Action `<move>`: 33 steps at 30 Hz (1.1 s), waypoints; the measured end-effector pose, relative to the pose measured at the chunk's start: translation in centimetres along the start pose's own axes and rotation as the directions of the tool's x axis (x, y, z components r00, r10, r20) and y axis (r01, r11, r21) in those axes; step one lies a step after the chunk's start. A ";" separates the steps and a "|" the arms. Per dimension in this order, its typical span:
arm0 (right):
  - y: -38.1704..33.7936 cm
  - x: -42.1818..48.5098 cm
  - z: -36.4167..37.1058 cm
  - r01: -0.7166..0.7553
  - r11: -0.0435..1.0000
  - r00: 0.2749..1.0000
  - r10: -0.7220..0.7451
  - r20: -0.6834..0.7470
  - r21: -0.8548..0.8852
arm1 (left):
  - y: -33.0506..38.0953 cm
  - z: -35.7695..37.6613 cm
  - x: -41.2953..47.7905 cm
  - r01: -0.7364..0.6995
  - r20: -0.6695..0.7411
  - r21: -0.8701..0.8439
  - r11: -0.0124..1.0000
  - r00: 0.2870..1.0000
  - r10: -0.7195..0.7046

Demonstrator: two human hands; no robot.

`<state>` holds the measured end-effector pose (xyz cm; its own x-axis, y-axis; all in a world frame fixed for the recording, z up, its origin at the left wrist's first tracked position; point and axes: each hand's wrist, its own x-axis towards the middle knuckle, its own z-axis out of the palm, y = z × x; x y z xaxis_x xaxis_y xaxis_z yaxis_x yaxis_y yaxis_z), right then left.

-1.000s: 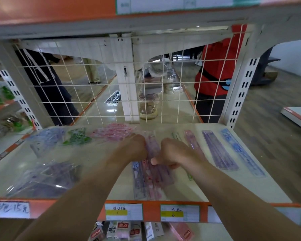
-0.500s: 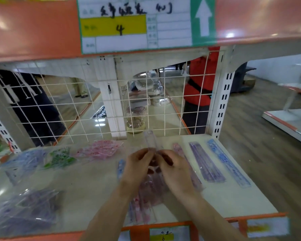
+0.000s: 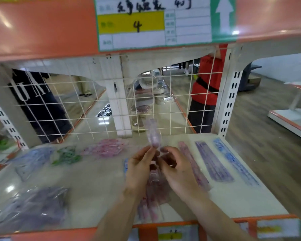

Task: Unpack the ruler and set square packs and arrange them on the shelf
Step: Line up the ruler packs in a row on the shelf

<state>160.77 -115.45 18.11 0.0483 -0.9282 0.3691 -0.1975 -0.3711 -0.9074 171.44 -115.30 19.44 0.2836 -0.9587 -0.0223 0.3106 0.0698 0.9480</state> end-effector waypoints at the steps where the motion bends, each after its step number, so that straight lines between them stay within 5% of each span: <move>1: -0.2 0.0 -0.1 -0.001 0.999 1.000 0.001 0.001 0.037 | 0.0 -0.1 -0.1 0.006 0.024 0.004 1.000 1.000 -0.006; 7: -0.6 0.0 0.0 -0.008 0.992 1.000 0.011 -0.023 0.127 | 0.3 -0.4 -0.2 0.045 0.055 -0.133 0.990 0.998 -0.038; 19: -0.2 0.9 -0.9 -0.102 0.936 0.969 0.170 -0.178 0.337 | 0.5 -0.5 -0.4 0.016 0.029 -0.117 0.993 0.999 -0.013; 33: -1.8 1.5 -6.6 -0.328 0.897 0.934 0.354 -0.037 0.297 | 0.5 1.5 -0.1 0.013 0.055 0.042 0.999 0.998 -0.016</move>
<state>154.76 -115.98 21.57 -0.0608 -0.9977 0.0306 0.0975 -0.0365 -0.9946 170.20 -115.56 20.36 0.2285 -0.9734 -0.0199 0.2760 0.0452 0.9601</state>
